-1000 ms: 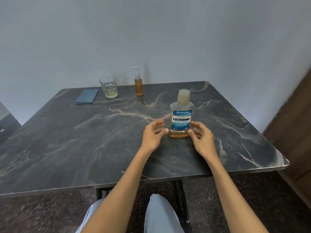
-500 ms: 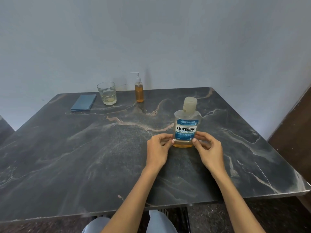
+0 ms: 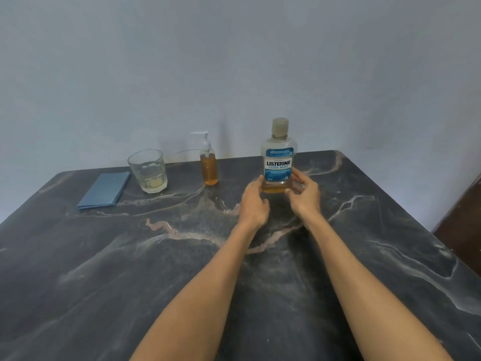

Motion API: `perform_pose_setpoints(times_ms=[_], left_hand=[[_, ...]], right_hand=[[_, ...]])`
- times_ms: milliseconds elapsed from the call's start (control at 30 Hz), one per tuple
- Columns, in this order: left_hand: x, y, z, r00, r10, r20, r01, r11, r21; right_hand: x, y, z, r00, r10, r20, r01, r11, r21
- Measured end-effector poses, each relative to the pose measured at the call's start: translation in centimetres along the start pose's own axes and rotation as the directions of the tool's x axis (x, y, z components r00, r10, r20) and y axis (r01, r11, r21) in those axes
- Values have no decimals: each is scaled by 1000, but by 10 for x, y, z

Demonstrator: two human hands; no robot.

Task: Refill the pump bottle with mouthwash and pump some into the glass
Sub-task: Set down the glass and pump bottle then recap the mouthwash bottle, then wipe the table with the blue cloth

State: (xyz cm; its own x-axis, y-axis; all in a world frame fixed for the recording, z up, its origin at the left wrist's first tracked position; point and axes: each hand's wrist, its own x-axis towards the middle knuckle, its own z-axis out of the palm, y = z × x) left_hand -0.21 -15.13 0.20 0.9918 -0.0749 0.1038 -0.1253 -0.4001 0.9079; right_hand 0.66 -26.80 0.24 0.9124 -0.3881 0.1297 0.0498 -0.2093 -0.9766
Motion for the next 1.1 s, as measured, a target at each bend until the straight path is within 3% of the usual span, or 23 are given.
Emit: perform_pose_setpoints(times_ms=[300, 600, 833, 1100], left_hand=[[77, -23, 7, 996, 50, 77, -56, 996, 74], [96, -40, 21, 991, 97, 88, -109, 985, 136], [78, -32, 4, 994, 1, 107, -19, 985, 169], [-3, -55, -55, 995, 99, 10, -100, 993, 64]], right_hand=[[68, 19, 24, 999, -30, 43, 31, 999, -33], [81, 34, 22, 992, -123, 19, 124, 979, -164], [60, 28, 19, 989, -141, -36, 130, 968, -214], [-6, 25, 9, 992, -125, 11, 123, 950, -287]])
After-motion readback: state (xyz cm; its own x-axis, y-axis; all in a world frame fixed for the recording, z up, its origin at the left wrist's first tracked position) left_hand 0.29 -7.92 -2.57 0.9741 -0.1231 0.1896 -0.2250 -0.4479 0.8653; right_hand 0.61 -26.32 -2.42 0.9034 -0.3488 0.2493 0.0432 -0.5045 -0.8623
